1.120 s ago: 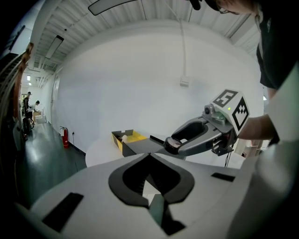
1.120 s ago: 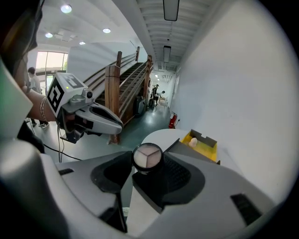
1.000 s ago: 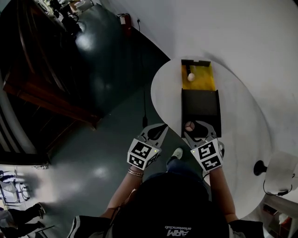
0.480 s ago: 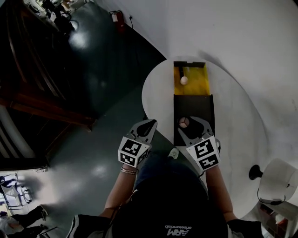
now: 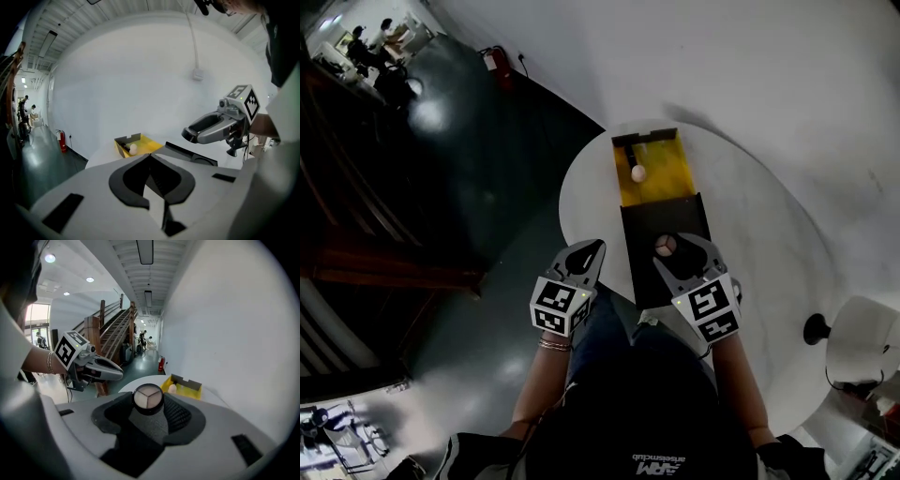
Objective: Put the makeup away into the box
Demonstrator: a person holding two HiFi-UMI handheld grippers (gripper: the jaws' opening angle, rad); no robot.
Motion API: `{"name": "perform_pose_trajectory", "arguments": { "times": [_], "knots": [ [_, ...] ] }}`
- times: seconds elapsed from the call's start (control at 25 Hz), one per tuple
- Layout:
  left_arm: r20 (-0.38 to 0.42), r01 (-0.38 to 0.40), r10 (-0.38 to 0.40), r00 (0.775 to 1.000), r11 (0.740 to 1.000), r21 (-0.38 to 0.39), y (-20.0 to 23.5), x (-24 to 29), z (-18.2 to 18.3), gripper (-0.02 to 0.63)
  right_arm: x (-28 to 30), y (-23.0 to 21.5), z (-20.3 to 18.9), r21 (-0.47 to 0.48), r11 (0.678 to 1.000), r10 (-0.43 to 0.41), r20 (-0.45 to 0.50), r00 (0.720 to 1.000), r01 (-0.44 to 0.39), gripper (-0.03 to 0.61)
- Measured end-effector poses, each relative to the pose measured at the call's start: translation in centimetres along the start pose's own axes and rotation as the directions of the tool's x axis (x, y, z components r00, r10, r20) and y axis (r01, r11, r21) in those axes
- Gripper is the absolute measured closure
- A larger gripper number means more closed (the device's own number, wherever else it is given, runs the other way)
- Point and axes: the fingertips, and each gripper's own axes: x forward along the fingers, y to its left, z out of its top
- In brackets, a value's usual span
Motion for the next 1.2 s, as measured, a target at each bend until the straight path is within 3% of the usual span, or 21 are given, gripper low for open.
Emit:
{"name": "perform_pose_trajectory", "arguments": {
  "times": [0.64,1.2],
  "knots": [
    [-0.055,0.2,-0.196,0.979,0.977,0.078,7.3,7.3,3.7,0.597,5.7,-5.4,3.1,0.113,0.979,-0.164,-0.067,0.984,0.171,0.354],
    [-0.087,0.341,-0.333,0.939,0.935,0.101,13.3,13.2,6.6,0.597,10.3,-10.2,4.8,0.187,0.931,-0.284,-0.167,0.944,0.313,0.354]
  ]
}}
